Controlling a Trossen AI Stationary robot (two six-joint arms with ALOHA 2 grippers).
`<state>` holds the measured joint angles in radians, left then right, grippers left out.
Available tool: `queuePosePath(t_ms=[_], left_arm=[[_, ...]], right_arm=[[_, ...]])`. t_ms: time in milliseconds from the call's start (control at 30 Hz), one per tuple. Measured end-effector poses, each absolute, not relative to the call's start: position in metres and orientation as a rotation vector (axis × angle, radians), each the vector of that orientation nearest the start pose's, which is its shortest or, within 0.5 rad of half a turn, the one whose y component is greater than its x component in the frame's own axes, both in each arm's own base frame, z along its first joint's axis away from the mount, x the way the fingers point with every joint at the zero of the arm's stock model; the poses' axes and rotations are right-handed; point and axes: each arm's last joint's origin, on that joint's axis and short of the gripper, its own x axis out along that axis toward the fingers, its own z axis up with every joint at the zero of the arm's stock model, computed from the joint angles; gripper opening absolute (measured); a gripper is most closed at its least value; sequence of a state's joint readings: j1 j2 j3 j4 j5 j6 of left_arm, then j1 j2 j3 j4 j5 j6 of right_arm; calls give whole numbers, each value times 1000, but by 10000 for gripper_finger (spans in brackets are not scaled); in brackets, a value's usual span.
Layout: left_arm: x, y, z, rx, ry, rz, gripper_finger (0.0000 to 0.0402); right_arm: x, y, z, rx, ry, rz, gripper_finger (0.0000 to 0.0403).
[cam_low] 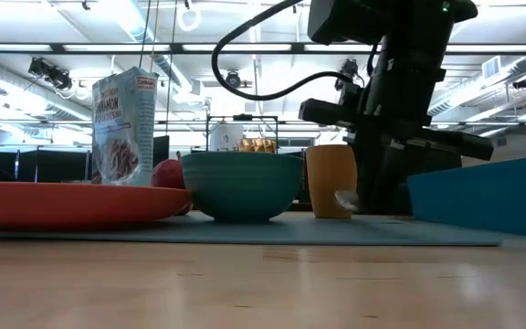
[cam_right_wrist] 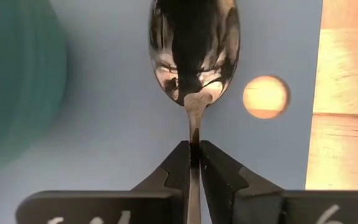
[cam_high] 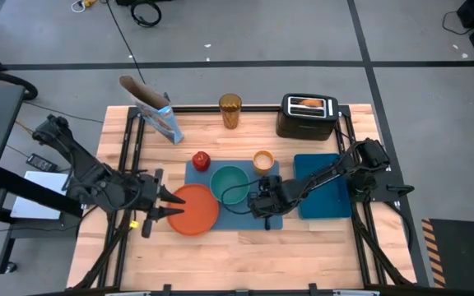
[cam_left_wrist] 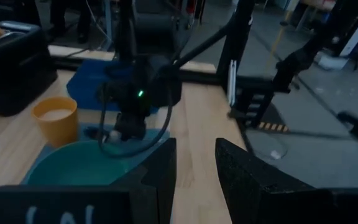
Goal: Arrange a breakfast setting
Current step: Put the black spoon on the blue mat, then pour the cereal from the cereal box into the green bowl
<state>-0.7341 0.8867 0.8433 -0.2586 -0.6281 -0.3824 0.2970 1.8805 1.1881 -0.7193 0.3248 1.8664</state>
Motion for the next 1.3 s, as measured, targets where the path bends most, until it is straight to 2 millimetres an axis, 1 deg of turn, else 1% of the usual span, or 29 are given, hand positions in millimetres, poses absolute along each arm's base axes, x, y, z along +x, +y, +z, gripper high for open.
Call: queuePosePath(t_ms=[133, 300, 467, 567, 633, 700, 800, 933, 1033, 1133, 1200, 1300], left_arm=[[159, -120, 334, -200, 189, -75, 118], [163, -124, 336, -192, 153, -85, 118], [161, -128, 337, -191, 150, -107, 118], [159, -130, 337, -190, 152, -122, 118], [157, -133, 336, -189, 156, -134, 118], [157, -138, 333, -194, 173, -149, 118], [159, -150, 324, -153, 216, -177, 118], [168, -161, 310, -104, 263, -164, 118], [179, -164, 300, -56, 288, -111, 118], [191, -152, 296, -41, 262, 89, 119], [199, -136, 299, -40, 230, 235, 123], [208, -104, 307, -46, 203, 364, 145]], right_arm=[[330, 91, 151, 1139, 828, -1159, 52], [330, 91, 152, 1131, 833, -1153, 58], [325, 88, 166, 1071, 847, -1105, 60], [322, 94, 172, 1017, 877, -1045, 60], [319, 106, 181, 927, 862, -977, 60], [317, 124, 190, 833, 808, -915, 58], [312, 153, 202, 686, 753, -800, 57], [300, 185, 211, 488, 724, -661, 58], [294, 198, 218, 382, 677, -614, 61], [294, 203, 226, 283, 674, -566, 69], [298, 200, 234, 227, 682, -536, 83], [305, 189, 248, 130, 685, -510, 116]])
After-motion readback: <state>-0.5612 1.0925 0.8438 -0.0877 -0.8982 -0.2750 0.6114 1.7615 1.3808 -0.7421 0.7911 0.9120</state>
